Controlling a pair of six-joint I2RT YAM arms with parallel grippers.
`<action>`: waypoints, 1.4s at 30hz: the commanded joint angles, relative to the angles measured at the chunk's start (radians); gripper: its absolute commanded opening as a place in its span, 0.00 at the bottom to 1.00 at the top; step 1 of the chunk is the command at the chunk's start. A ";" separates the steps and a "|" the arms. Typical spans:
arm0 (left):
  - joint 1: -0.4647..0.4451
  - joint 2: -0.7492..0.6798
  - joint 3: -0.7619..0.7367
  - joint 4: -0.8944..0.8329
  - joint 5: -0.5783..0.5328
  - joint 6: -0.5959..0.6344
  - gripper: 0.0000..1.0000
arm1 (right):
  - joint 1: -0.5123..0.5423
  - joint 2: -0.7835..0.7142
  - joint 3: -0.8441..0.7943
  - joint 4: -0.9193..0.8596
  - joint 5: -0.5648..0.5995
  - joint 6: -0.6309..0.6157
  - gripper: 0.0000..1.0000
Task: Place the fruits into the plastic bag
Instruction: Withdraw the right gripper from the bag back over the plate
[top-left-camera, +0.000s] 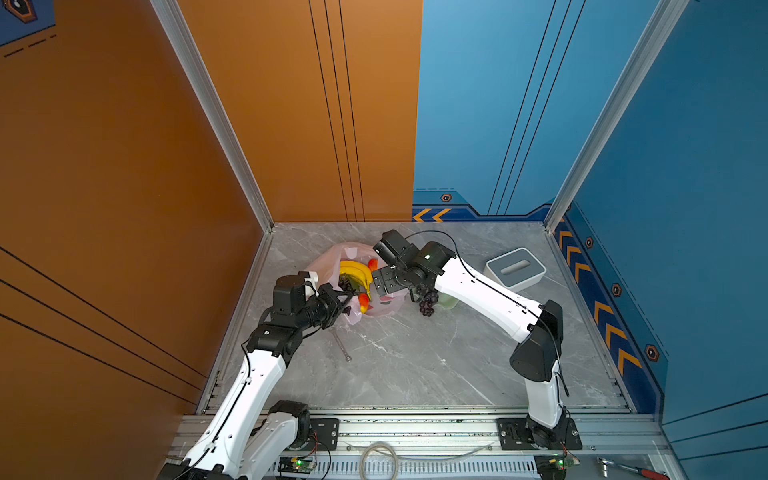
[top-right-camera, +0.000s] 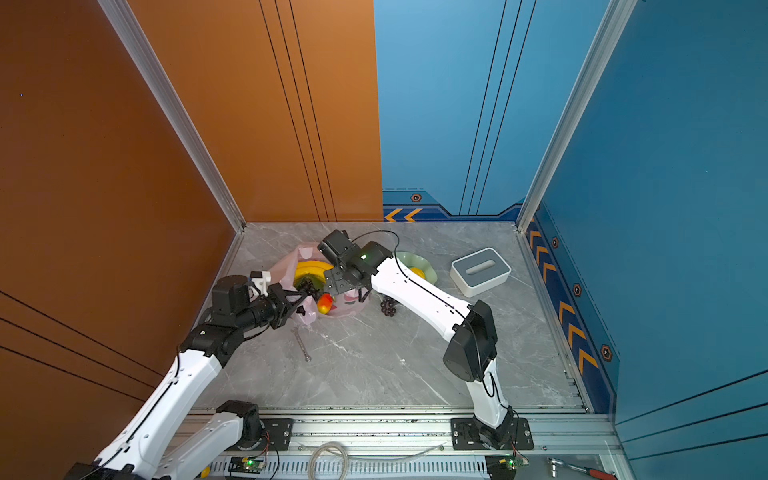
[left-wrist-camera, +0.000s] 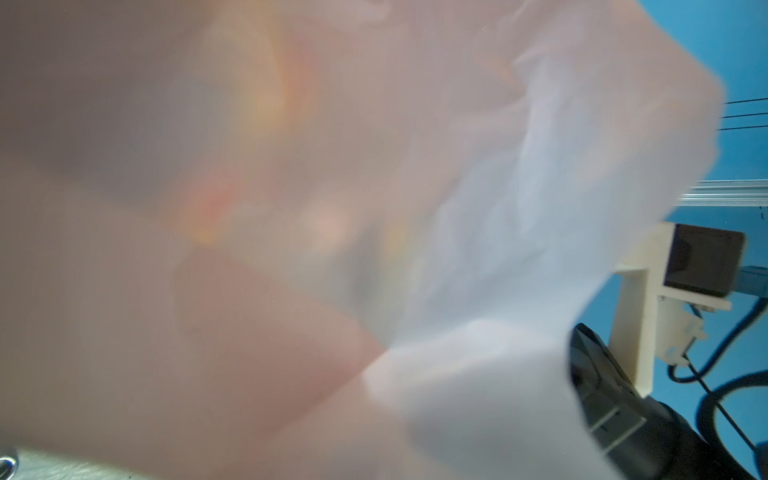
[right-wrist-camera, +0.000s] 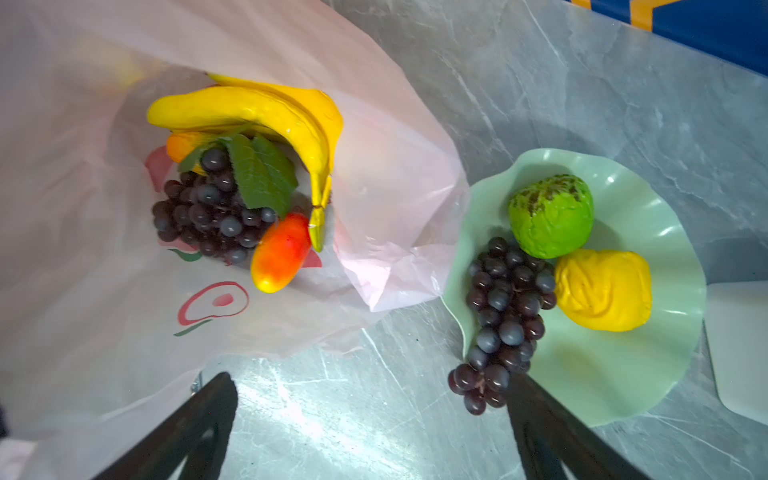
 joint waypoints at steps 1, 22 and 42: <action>-0.007 0.000 -0.006 0.001 -0.025 -0.002 0.00 | -0.010 -0.062 -0.007 -0.057 0.054 0.013 1.00; -0.013 0.012 -0.023 0.011 -0.008 0.009 0.00 | -0.382 -0.315 -0.561 0.150 -0.410 0.294 0.94; 0.008 0.031 -0.015 0.019 0.023 0.012 0.00 | -0.433 -0.034 -0.537 0.347 -0.495 0.413 0.94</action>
